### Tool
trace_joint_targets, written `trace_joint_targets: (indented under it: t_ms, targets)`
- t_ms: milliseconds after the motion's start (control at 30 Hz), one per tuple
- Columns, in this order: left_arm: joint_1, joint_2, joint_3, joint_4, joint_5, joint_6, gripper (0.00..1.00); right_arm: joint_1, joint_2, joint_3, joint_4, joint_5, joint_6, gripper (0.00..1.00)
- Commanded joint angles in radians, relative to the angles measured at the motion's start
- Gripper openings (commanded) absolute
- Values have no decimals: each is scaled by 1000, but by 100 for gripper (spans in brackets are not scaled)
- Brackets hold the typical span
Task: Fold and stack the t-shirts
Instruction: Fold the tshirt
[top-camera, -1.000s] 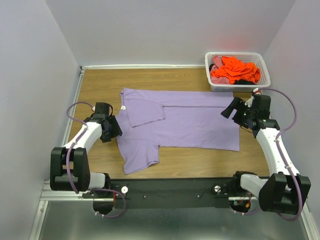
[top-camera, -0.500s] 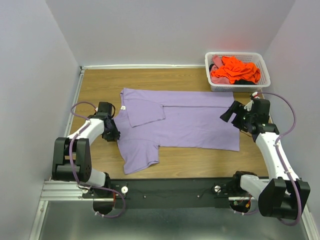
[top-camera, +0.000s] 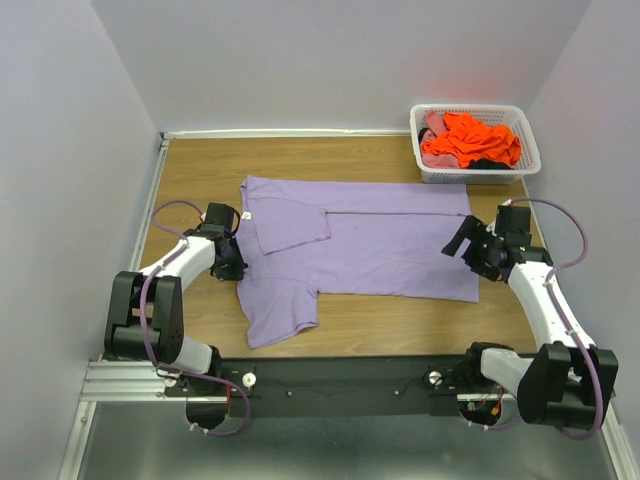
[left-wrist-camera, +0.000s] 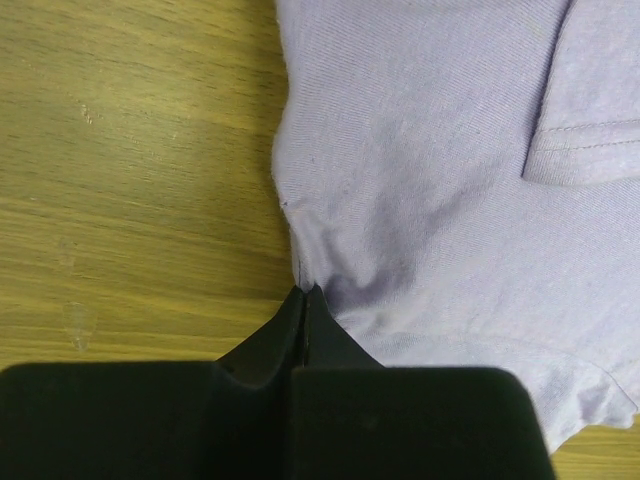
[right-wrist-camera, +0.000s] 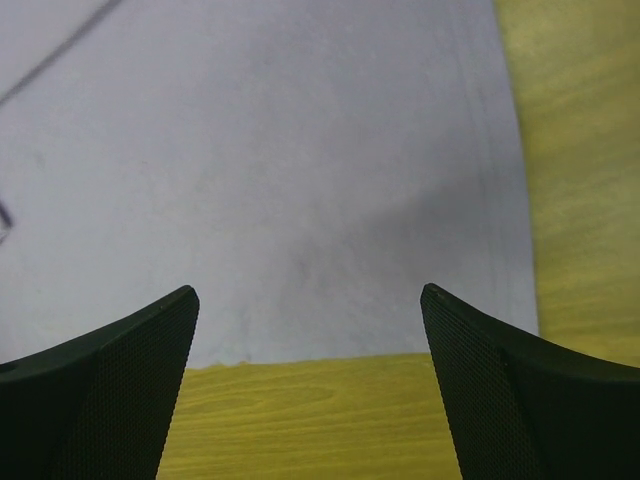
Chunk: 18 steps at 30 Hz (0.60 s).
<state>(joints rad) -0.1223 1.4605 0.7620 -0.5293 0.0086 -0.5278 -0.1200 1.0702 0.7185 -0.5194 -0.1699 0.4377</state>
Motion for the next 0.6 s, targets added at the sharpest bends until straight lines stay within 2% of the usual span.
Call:
trace_joint_targets:
  t_ms: [0, 200, 333, 400, 567]
  targets:
    - [-11, 17, -27, -55, 27, 2, 0, -7, 54, 16, -146, 154, 47, 97]
    - [-11, -37, -21, -49, 22, 3, 0, -10, 138, 38, -231, 273, 127, 97]
    - [-11, -66, -20, -40, 21, 22, 0, -53, 186, 32, -243, 242, 183, 86]
    - [-11, -77, -20, -37, 22, 25, 0, -84, 203, 29, -245, 216, 202, 86]
    - [-11, -104, -26, -28, 30, 31, 0, -168, 220, 24, -248, 267, 222, 86]
